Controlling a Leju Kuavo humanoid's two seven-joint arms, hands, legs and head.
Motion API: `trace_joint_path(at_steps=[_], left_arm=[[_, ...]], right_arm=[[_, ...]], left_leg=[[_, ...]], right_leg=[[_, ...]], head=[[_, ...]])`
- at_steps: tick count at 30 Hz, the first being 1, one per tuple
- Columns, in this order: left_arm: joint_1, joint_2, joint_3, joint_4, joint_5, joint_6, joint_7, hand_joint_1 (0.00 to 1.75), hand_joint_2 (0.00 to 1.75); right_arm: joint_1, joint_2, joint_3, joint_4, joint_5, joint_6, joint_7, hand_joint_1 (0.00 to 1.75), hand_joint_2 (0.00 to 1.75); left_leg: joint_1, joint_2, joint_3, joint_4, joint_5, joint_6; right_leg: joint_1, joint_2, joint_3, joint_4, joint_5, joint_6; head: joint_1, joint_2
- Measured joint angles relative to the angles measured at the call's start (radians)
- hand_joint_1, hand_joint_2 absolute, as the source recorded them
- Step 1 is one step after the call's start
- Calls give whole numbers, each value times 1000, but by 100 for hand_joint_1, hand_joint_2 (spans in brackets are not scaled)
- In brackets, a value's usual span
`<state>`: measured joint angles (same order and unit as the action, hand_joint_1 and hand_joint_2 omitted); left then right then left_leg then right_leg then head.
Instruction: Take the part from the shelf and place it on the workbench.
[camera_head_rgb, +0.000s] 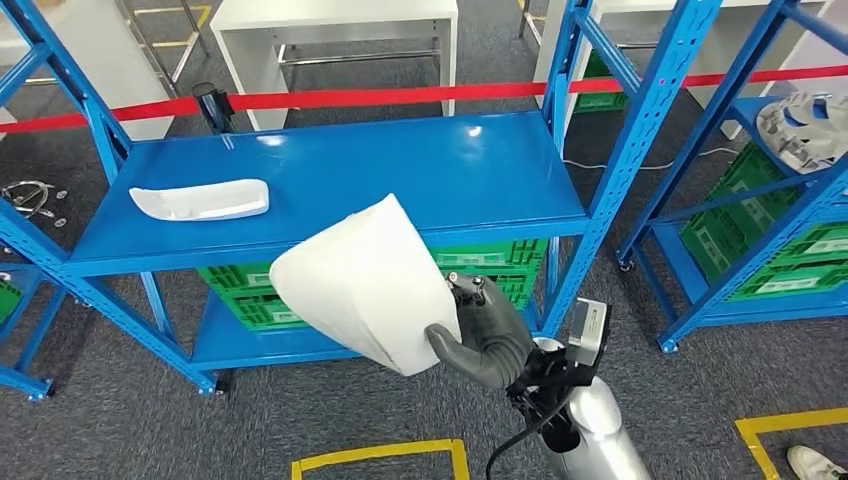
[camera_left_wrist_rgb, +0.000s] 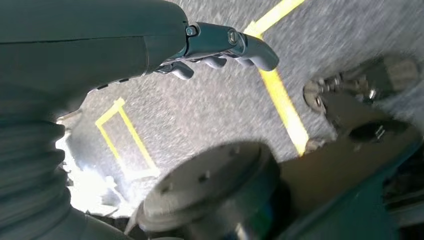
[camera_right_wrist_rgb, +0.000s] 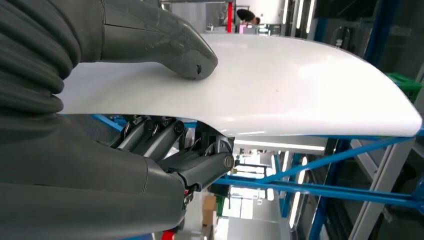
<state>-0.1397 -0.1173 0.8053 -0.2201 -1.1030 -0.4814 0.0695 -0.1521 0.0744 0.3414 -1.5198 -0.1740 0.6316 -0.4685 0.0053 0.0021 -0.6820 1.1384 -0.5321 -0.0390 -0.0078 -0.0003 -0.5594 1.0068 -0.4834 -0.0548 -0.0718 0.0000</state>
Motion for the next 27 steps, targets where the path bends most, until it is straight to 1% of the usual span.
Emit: trace_joint_path(at_steps=[1, 2, 3, 4, 5, 6, 7, 8, 9, 10, 11, 12, 13, 14, 15, 16, 17, 18, 19, 20, 21, 22, 23, 24, 25, 26, 27], left_arm=[[1, -1, 0, 0, 2, 0, -1, 0, 175], [1, -1, 0, 1, 3, 0, -2, 0, 175], [2, 0, 0, 1, 3, 0, -2, 0, 175], [3, 0, 0, 1, 3, 0, -2, 0, 175], [3, 1, 0, 0, 1, 0, -1, 0, 175], [4, 2, 0, 0, -4, 0, 2, 0, 175], [3, 3, 0, 0, -10, 0, 5, 0, 175], [4, 2, 0, 0, -18, 0, 9, 0, 175], [4, 2, 0, 0, -24, 0, 12, 0, 175], [4, 2, 0, 0, -26, 0, 13, 0, 175], [5, 1, 0, 1, -27, 0, 12, 0, 175], [4, 1, 0, 1, -25, 0, 11, 0, 175], [3, 0, 0, 0, -24, 0, 8, 0, 175], [2, 1, 0, 0, -22, 0, 5, 0, 175], [1, 1, 0, -1, -19, 0, 2, 0, 175], [0, 2, 0, -2, -17, 0, 0, 0, 175], [0, 2, 0, -2, -15, 0, 0, 0, 175], [1, 2, 0, -2, -14, 0, 0, 0, 175], [1, 2, 0, -2, -14, 0, 1, 0, 175], [2, 2, 0, -2, -14, 0, 1, 0, 175], [1, 1, 0, -2, -14, 0, 1, 0, 175], [1, -1, 0, -2, -15, 0, 2, 0, 175], [0, -1, 0, -2, -17, 0, 2, 0, 175], [0, -2, 0, -2, -20, 0, 2, 0, 175], [-1, -3, 0, -2, -24, 0, 3, 0, 175], [-1, -3, 0, -2, -28, 0, 3, 0, 175], [-1, -2, 0, -2, -30, 0, 2, 0, 175]], right_arm=[[2, 0, 0, 1, 4, -4, 0, 175, 175], [4, 0, 0, 2, 8, -8, 0, 175, 175], [7, 0, 0, 4, 11, -12, 0, 175, 175], [9, 0, 0, 4, 13, -15, 0, 175, 175], [11, -1, 0, 4, 13, -18, 0, 175, 175], [12, -1, 0, 4, 14, -23, 0, 175, 175], [13, -2, 0, 3, 14, -27, 0, 175, 175], [15, -3, -1, 3, 15, -31, -1, 175, 175], [17, -4, -2, 2, 16, -34, -1, 175, 175], [20, -4, -3, 1, 17, -35, -2, 175, 175], [24, -5, -5, 0, 18, -36, -2, 175, 175], [27, -6, -7, 0, 18, -38, -3, 175, 175], [31, -7, -9, -1, 19, -39, -3, 175, 175], [33, -9, -10, -1, 20, -40, -3, 175, 175], [35, -10, -11, -1, 21, -40, -2, 175, 175], [36, -10, -12, -1, 23, -40, -2, 175, 175], [38, -10, -12, -1, 25, -40, -1, 175, 175], [40, -10, -12, -1, 26, -39, 0, 175, 175], [42, -11, -12, -1, 27, -39, 0, 175, 175], [42, -11, -12, -1, 28, -38, 0, 175, 175], [42, -10, -12, -1, 29, -38, 0, 175, 175], [41, -10, -12, -2, 29, -38, 0, 175, 175], [40, -10, -12, -2, 30, -37, 0, 175, 175], [38, -10, -12, -3, 31, -36, -1, 175, 175], [35, -10, -12, -3, 32, -35, -2, 175, 175], [33, -10, -12, -3, 33, -34, -2, 175, 175], [30, -10, -12, -3, 34, -34, -2, 175, 175]], left_leg=[[2, -1, -13, 63, -44, -5], [4, -1, -20, 121, -69, -9], [6, -1, -15, 155, -69, -12], [8, -1, 4, 157, -48, -15], [9, -1, 41, 122, -19, -16], [12, -1, 94, 56, -4, -17], [11, -4, 150, -23, -5, -16], [10, -7, 191, -85, -13, -11], [7, -9, 213, -124, -26, -5], [3, -11, 217, -136, -29, 5], [3, -10, 208, -134, -21, 16], [3, -6, 201, -134, -12, 27], [4, -3, 190, -135, 0, 38], [5, 0, 177, -137, 13, 47], [5, 3, 162, -136, 26, 52], [4, 4, 146, -135, 39, 55], [2, 5, 129, -133, 53, 55], [1, 6, 111, -131, 67, 55], [-1, 6, 92, -127, 80, 54], [-2, 7, 74, -123, 92, 52], [-3, 7, 58, -118, 101, 51], [-3, 7, 45, -114, 111, 48], [-4, 7, 38, -111, 119, 44], [-3, 7, 34, -110, 127, 38], [-2, 7, 33, -112, 136, 32], [-3, 7, 33, -116, 145, 24], [-1, 6, 31, -117, 147, 18]], right_leg=[[0, -1, -16, 0, 13, 0], [0, -1, -31, 1, 26, 1], [-1, -2, -47, 2, 38, 4], [-2, -3, -61, 4, 50, 7], [-3, -3, -77, 7, 61, 11], [-4, -3, -91, 11, 71, 16], [-5, -3, -102, 16, 79, 22], [-4, -3, -109, 20, 88, 28], [-3, -2, -112, 21, 96, 35], [-3, -2, -113, 19, 105, 41], [-4, -2, -113, 16, 115, 49], [-7, -1, -117, 19, 111, 55], [-9, 0, -125, 34, 87, 62], [-10, 1, -138, 69, 45, 67], [-10, 1, -155, 124, -12, 70], [-10, 1, -171, 192, -65, 73], [-9, 1, -182, 258, -97, 74], [-9, 1, -182, 304, -104, 74], [-8, 1, -165, 319, -89, 72], [-6, 1, -129, 294, -62, 67], [-3, 1, -75, 236, -42, 60], [1, 1, -14, 157, -44, 51], [5, 1, 38, 85, -54, 44], [9, 1, 71, 32, -69, 38], [13, 1, 84, 4, -79, 33], [14, 1, 82, -3, -72, 29], [13, -1, 75, -8, -61, 23]], head=[[-1, 0], [-1, 0], [-1, 0], [-1, 0], [-1, 0], [-1, 0], [-1, 0], [0, 0], [0, 0], [0, 0], [1, 0], [1, 0], [1, 0], [1, 0], [1, 0], [2, 0], [2, 0], [2, 0], [2, 0], [2, 0], [2, 0], [2, 0], [1, 0], [2, 0], [2, 0], [2, 0], [3, 0]])
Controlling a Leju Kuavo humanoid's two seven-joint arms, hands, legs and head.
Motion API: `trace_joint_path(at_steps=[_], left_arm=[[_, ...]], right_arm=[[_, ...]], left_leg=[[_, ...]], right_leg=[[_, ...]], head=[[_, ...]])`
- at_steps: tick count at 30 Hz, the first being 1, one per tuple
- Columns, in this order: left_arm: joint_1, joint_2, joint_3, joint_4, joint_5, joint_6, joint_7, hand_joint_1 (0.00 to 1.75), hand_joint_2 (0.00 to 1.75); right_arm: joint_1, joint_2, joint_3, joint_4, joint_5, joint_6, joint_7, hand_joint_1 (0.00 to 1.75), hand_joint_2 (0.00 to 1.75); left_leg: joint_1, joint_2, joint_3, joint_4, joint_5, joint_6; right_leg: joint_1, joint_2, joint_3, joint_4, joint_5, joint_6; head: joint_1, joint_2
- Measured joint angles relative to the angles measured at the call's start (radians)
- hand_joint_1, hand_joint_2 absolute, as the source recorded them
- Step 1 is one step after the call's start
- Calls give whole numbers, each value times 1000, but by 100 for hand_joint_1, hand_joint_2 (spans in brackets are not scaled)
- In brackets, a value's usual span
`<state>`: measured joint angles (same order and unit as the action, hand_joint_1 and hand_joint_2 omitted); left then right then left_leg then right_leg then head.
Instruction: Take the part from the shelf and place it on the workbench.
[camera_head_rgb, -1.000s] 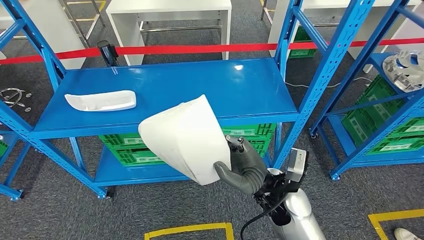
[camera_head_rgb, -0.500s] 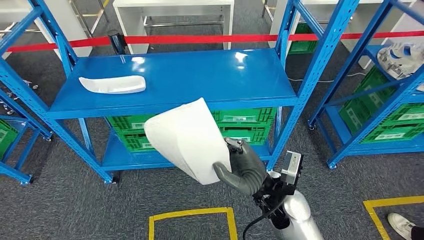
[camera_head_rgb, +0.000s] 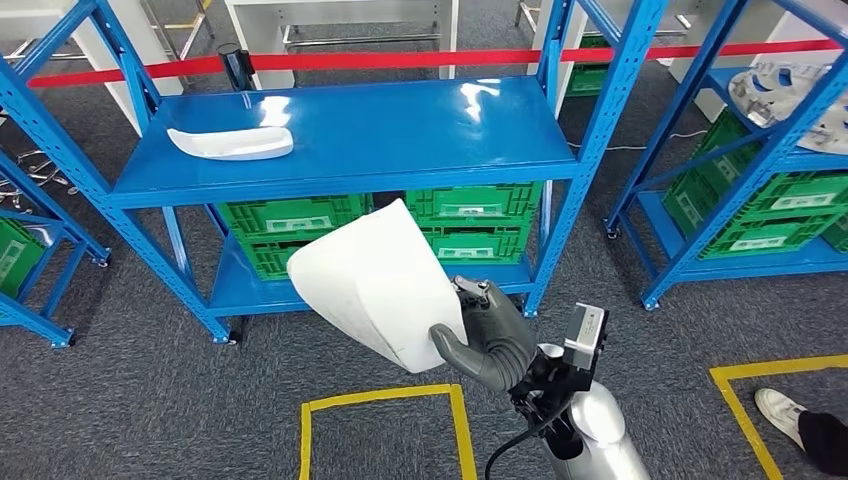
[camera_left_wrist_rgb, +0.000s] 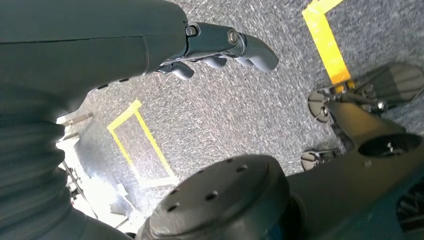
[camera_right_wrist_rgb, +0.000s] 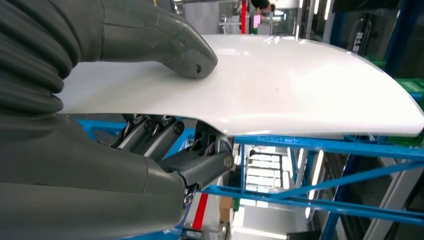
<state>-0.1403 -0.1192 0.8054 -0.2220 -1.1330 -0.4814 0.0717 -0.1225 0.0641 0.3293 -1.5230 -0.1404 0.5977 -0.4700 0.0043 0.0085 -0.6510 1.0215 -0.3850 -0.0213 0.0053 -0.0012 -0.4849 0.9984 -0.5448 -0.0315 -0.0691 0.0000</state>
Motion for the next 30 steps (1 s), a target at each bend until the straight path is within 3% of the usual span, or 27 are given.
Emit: trace_joint_path(at_steps=[1, 2, 4, 5, 6, 7, 8, 9, 10, 12, 13, 15, 16, 17, 20, 21, 22, 23, 25, 27, 28, 30], left_arm=[[0, 0, 0, 0, -1, 0, 0, 0, 175], [0, 1, 0, 0, -1, 0, -1, 0, 175], [-2, 1, 0, 0, -1, 0, -1, 0, 175], [-3, 2, 0, 0, 0, 0, -1, 0, 175], [-3, 2, 0, 0, 0, 0, 0, 0, 175], [-4, 3, 0, 0, 0, 0, -1, 0, 175], [-4, 3, 0, 0, 1, 0, -2, 0, 175], [-5, 4, 0, -1, 3, 0, -3, 0, 175], [-7, 4, 0, -1, 7, 0, -6, 0, 175], [-8, 3, 1, -1, 16, 0, -7, 0, 175], [-8, 2, 1, -1, 19, 0, -5, 0, 175], [-2, 1, 1, 0, 15, 0, 2, 0, 175], [1, 0, 1, 0, 11, 0, 5, 0, 175], [4, 0, 1, 1, 8, 0, 7, 0, 175], [9, 2, 1, 0, 10, 0, 8, 0, 175], [10, 3, 1, 0, 11, 0, 7, 0, 175], [11, 4, 2, 0, 12, 0, 6, 0, 175], [12, 4, 2, 0, 12, 0, 6, 0, 175], [12, 4, 2, 0, 12, 0, 6, 0, 175], [11, 4, 2, 0, 15, 0, 4, 0, 175], [11, 4, 2, 0, 16, 0, 2, 0, 175], [11, 4, 2, 0, 14, 0, -3, 0, 175]], right_arm=[[-2, 0, 0, 0, 1, 0, 2, 175, 175], [-3, 0, 0, 0, 2, 0, 3, 175, 175], [-4, 0, -1, -1, 4, -2, 8, 175, 175], [-4, 0, -1, -1, 4, -3, 11, 175, 175], [-4, 0, -2, -1, 4, -4, 14, 175, 175], [-4, 0, -2, -1, 3, -5, 16, 175, 175], [-4, 0, -3, -1, 2, -6, 17, 175, 175], [-4, 0, -3, -1, 0, -7, 18, 175, 175], [-4, 0, -4, -2, -1, -8, 19, 175, 175], [-4, 0, -5, -4, -3, -9, 19, 175, 175], [-4, 0, -5, -5, -3, -9, 17, 175, 175], [-2, -1, -5, -4, 1, -11, 10, 175, 175], [0, -2, -6, -3, 3, -13, 5, 175, 175], [1, -4, -6, -2, 5, -14, 1, 175, 175], [1, -7, -13, 1, 4, -22, -2, 175, 175], [1, -7, -16, 2, 3, -24, -2, 175, 175], [1, -8, -18, 3, 3, -25, -2, 175, 175], [1, -8, -20, 3, 3, -26, -1, 175, 175], [0, -8, -22, 2, 3, -26, -1, 175, 175], [0, -8, -24, 1, 3, -26, -1, 175, 175], [0, -8, -24, 0, 4, -25, -1, 175, 175], [1, -8, -25, 0, 6, -24, -1, 175, 175]], left_leg=[[1, -2, -6, 8, -16, -6], [2, -4, -16, 32, -53, -11], [6, -6, -39, 134, -161, -22], [7, -6, -47, 195, -199, -26], [9, -6, -48, 244, -212, -30], [9, -6, -37, 270, -199, -33], [11, -6, -12, 262, -171, -35], [12, -6, 31, 220, -144, -37], [14, -7, 84, 153, -138, -38], [11, -10, 167, 29, -167, -29], [8, -12, 183, -2, -183, -20], [6, -9, 173, -9, -175, 3], [6, -6, 164, -9, -165, 15], [7, -3, 152, -10, -153, 25], [6, 0, 107, -9, -111, 38], [5, 0, 90, -7, -97, 38], [4, 0, 72, -4, -85, 37], [3, 0, 53, 0, -73, 35], [2, 0, 22, 9, -54, 30], [1, 0, 6, 13, -36, 21], [2, 0, 3, 12, -27, 14], [3, 0, 1, 4, -8, 0]], right_leg=[[-2, -2, -9, -3, 14, -8], [-5, -3, -20, -7, 29, -15], [-8, -5, -51, -9, 57, -22], [-8, -5, -66, -7, 70, -22], [-9, -6, -84, -4, 83, -20], [-10, -6, -103, 0, 95, -18], [-11, -7, -122, 6, 106, -14], [-13, -7, -142, 13, 117, -9], [-14, -7, -159, 21, 126, -4], [-13, -9, -178, 33, 140, 9], [-12, -9, -181, 35, 148, 15], [-14, -9, -183, 32, 162, 29], [-16, -8, -189, 38, 150, 36], [-18, -6, -198, 58, 119, 42], [-20, -4, -241, 229, -34, 53], [-19, -4, -247, 287, -53, 54], [-19, -3, -241, 316, -46, 53], [-19, -3, -216, 311, -21, 50], [-15, -2, -118, 203, 17, 39], [-9, -1, -22, 63, 2, 26], [-5, 0, 0, 23, -9, 20], [-3, 0, -5, 6, 1, 10]], head=[[-1, 0], [-1, 0], [-3, 0], [-3, 0], [-3, 0], [-3, 0], [-3, 0], [-3, 0], [-3, 0], [-3, 0], [-2, 0], [-2, 0], [-2, 0], [-2, 0], [-2, 0], [-2, 0], [-1, 0], [-2, 0], [-1, 0], [-2, 0], [-1, 0], [1, 0]])
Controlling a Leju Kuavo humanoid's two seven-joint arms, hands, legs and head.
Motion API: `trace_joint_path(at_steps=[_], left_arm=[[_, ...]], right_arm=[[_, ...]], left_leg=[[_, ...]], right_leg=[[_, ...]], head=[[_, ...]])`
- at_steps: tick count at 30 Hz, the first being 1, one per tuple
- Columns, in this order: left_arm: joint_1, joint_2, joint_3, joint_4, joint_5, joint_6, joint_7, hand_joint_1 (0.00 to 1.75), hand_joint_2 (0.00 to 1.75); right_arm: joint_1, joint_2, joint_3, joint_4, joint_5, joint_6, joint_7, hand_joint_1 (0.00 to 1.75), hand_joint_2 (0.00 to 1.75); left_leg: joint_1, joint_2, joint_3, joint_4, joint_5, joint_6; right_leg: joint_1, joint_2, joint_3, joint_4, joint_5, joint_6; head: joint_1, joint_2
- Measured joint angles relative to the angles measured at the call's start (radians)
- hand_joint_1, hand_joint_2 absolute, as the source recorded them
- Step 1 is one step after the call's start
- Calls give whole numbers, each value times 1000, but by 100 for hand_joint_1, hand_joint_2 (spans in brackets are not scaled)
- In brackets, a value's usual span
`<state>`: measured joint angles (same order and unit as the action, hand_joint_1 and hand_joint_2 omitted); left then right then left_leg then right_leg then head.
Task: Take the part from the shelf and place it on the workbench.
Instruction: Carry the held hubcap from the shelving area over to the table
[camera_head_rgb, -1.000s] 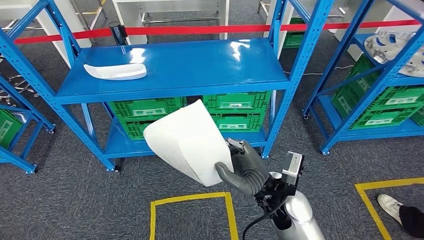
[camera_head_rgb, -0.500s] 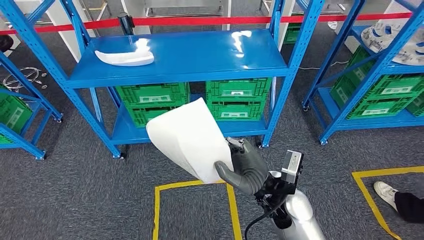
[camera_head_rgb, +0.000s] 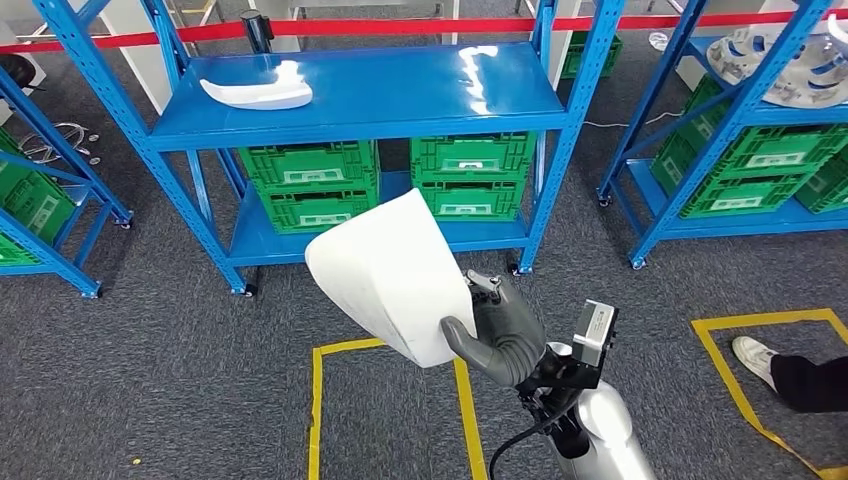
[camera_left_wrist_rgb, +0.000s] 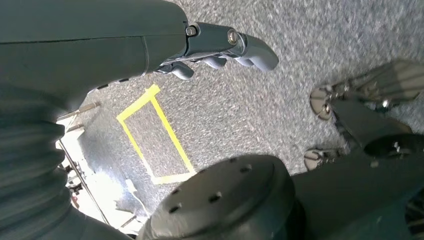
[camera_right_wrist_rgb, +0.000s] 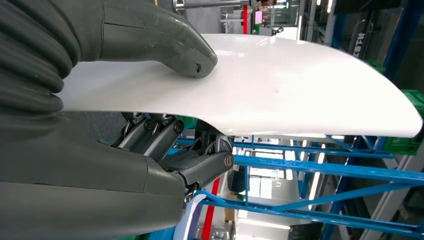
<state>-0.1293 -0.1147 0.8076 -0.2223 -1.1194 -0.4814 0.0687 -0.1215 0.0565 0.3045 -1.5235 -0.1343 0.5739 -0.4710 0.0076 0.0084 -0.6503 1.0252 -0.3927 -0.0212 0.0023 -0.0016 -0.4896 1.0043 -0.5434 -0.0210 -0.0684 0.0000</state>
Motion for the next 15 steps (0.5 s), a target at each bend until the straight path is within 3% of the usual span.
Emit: trace_joint_path(at_steps=[1, 2, 5, 6, 7, 8, 10, 12, 13, 15], left_arm=[[0, 0, 0, 0, -1, 0, -3, 0, 175], [0, 0, 0, 0, -1, 0, -8, 0, 175], [-7, 0, 1, 0, 5, 0, -21, 0, 175], [-11, 0, 1, 0, 8, 0, -22, 0, 175], [-13, 0, 2, 0, 10, 0, -21, 0, 175], [-13, 0, 3, 0, 10, 0, -18, 0, 175], [-13, 0, 4, 0, 1, 0, -8, 0, 175], [-13, 0, 4, -1, -8, 0, -2, 0, 175], [-13, 0, 4, -1, -9, 0, -2, 0, 175], [-13, -1, 4, 0, -9, 0, 2, 0, 175]], right_arm=[[-1, 0, 0, 0, 0, 1, 1, 175, 175], [-2, 1, 0, 0, 0, 1, 2, 175, 175], [-6, 3, 0, 3, -4, 4, 8, 175, 175], [-7, 3, 0, 4, -5, 5, 11, 175, 175], [-7, 3, 0, 6, -6, 6, 13, 175, 175], [-7, 3, -1, 7, -5, 7, 15, 175, 175], [-7, 3, -1, 8, -2, 6, 16, 175, 175], [-7, 3, -1, 8, 0, 3, 16, 175, 175], [-7, 3, -2, 7, 0, 1, 16, 175, 175], [-7, 3, -3, 7, 1, -1, 16, 175, 175]], left_leg=[[1, -1, -5, 1, -4, -6], [1, -3, -13, 16, -29, -10], [3, -6, -49, 164, -176, -22], [4, -6, -54, 223, -201, -25], [5, -6, -50, 264, -201, -28], [5, -6, -34, 277, -180, -29], [7, -7, 47, 199, -131, -30], [5, -9, 150, 56, -150, -23], [2, -10, 178, 6, -169, -16], [-2, -11, 179, -18, -173, 5]], right_leg=[[-2, -1, -9, -5, 11, -7], [-5, -3, -20, -9, 26, -15], [-8, -6, -65, -12, 69, -27], [-8, -7, -82, -10, 82, -26], [-8, -8, -100, -7, 95, -25], [-8, -8, -119, -3, 108, -22], [-10, -9, -155, 9, 129, -15], [-9, -9, -180, 21, 147, -5], [-8, -9, -186, 24, 156, 2], [-9, -11, -189, 18, 177, 16]], head=[[0, 0], [0, 0], [-1, 0], [-1, 0], [-1, 0], [-1, 0], [-1, 0], [-1, 0], [-1, 0], [-1, 0]])
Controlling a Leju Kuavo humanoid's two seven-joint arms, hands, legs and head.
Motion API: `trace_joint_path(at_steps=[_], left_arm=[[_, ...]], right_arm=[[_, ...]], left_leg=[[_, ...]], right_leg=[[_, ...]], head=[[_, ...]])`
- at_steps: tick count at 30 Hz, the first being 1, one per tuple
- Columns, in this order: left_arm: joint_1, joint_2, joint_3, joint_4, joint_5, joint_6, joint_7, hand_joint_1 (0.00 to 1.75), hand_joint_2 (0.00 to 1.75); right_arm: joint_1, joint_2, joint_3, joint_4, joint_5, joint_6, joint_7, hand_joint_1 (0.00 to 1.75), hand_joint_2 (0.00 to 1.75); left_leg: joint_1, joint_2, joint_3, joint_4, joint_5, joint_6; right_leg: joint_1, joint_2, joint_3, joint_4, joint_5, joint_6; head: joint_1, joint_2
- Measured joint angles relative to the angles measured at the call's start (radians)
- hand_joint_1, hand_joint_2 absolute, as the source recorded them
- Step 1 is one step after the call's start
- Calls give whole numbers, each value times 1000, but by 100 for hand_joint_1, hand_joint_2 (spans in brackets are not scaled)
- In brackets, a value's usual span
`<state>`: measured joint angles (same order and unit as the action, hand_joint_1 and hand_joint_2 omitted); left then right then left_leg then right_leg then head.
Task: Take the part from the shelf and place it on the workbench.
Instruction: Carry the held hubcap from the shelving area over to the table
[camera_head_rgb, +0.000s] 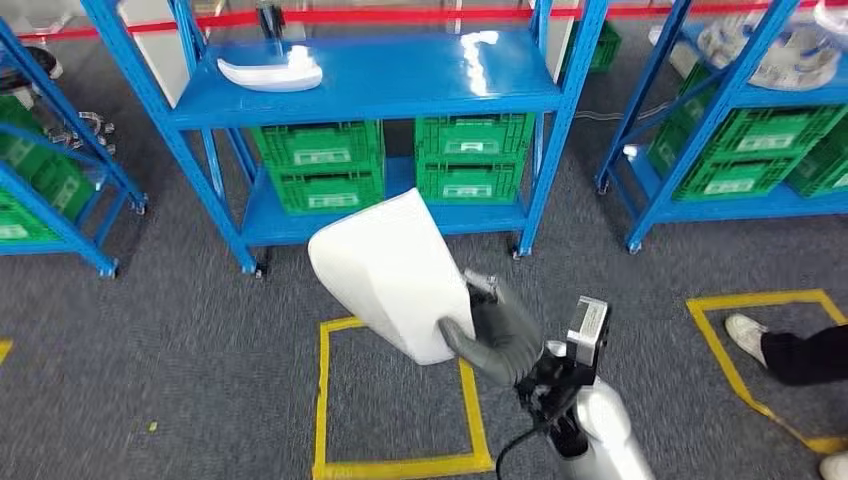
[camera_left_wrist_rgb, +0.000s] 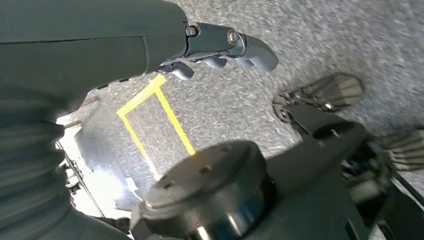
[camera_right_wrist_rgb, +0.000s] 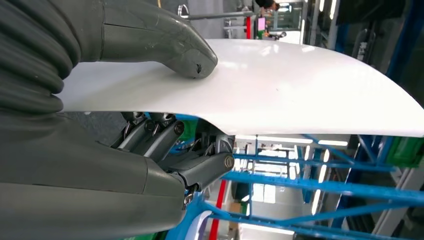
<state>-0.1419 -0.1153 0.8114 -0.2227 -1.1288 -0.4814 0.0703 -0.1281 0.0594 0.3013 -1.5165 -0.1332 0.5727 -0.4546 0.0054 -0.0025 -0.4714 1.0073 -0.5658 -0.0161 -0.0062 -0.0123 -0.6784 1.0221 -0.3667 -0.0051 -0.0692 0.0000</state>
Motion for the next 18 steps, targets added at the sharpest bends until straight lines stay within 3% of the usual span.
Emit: trace_joint_path(at_steps=[1, 2, 3, 4, 5, 6, 7, 8, 9, 10, 12, 13, 14, 16, 17, 18], left_arm=[[0, 0, 0, 0, 0, 0, 3, 0, 175], [0, -1, 0, 0, 0, 0, 7, 0, 175], [0, 0, 0, 0, -1, 0, 8, 0, 175], [-1, 0, 0, 0, -3, 0, 8, 0, 175], [-1, 0, 0, -1, -6, 0, 6, 0, 175], [-1, 0, 0, -1, -9, 0, 3, 0, 175], [-1, 0, 0, -1, -12, 0, 1, 0, 175], [-1, -1, 0, -1, -13, 0, -1, 0, 175], [-1, -2, 0, -1, -13, 0, -4, 0, 175], [-2, -3, 0, -1, -11, 0, -7, 0, 175], [-7, -6, 0, -1, -1, 0, -14, 0, 175], [-11, -7, 0, -1, 4, 0, -15, 0, 175], [-13, -7, 1, -1, 8, 0, -15, 0, 175], [-15, -7, 1, -1, 10, 0, -16, 0, 175], [-15, -7, 2, 0, 10, 0, -16, 0, 175], [-14, -6, 2, 0, 10, 0, -16, 0, 175]], right_arm=[[0, 0, -1, 0, 0, 0, 0, 175, 175], [0, 0, -2, 0, 1, 0, 0, 175, 175], [0, 0, -3, 0, 1, 0, 0, 175, 175], [0, 0, -4, 0, 1, 0, 0, 175, 175], [0, 0, -5, 0, 2, 0, 0, 175, 175], [0, 0, -5, 1, 3, 0, 0, 175, 175], [0, 0, -5, 1, 4, 1, 0, 175, 175], [0, 0, -5, 1, 4, 1, 0, 175, 175], [-1, 0, -5, 1, 5, 2, 1, 175, 175], [-3, 0, -5, 1, 7, 2, 2, 175, 175], [-14, 0, -5, 1, 16, 4, 5, 175, 175], [-19, 0, -5, 1, 21, 4, 7, 175, 175], [-24, 0, -4, 1, 26, 4, 8, 175, 175], [-30, 1, -4, 2, 31, 3, 11, 175, 175], [-31, 2, -4, 3, 33, 2, 13, 175, 175], [-33, 3, -4, 3, 34, 2, 14, 175, 175]], left_leg=[[0, 3, -10, -2, 11, 10], [1, 6, -21, -2, 23, 21], [3, 8, -35, -4, 38, 29], [4, 10, -50, -4, 52, 34], [3, 11, -66, -3, 67, 37], [3, 11, -84, -1, 82, 37], [2, 12, -101, 1, 96, 37], [2, 12, -121, 4, 109, 35], [2, 12, -139, 8, 121, 33], [2, 12, -156, 12, 131, 30], [0, 11, -180, 21, 151, 21], [0, 11, -185, 22, 160, 15], [1, 11, -188, 19, 171, 8], [3, 11, -190, 12, 184, -6], [4, 9, -197, 19, 169, -12], [4, 8, -208, 44, 134, -17]], right_leg=[[-2, 1, -4, 0, 1, 7], [-4, 3, -11, 10, -17, 14], [-6, 4, -24, 41, -57, 20], [-7, 6, -40, 95, -115, 25], [-7, 7, -57, 163, -170, 29], [-8, 7, -68, 231, -208, 32], [-8, 7, -70, 282, -219, 33], [-8, 7, -55, 299, -205, 33], [-8, 7, -21, 280, -179, 30], [-7, 8, 30, 228, -157, 26], [-3, 8, 149, 75, -167, 13], [1, 9, 185, 18, -181, 7], [4, 10, 200, -15, -193, 1], [5, 9, 188, -26, -177, -11], [3, 8, 178, -28, -165, -20], [1, 6, 167, -31, -151, -28]], head=[[0, 0], [0, 0], [0, 0], [0, 0], [0, 0], [0, 0], [0, 0], [0, 0], [0, 0], [0, 0], [-1, 0], [0, 0], [1, 0], [4, 0], [3, 0], [3, 0]])
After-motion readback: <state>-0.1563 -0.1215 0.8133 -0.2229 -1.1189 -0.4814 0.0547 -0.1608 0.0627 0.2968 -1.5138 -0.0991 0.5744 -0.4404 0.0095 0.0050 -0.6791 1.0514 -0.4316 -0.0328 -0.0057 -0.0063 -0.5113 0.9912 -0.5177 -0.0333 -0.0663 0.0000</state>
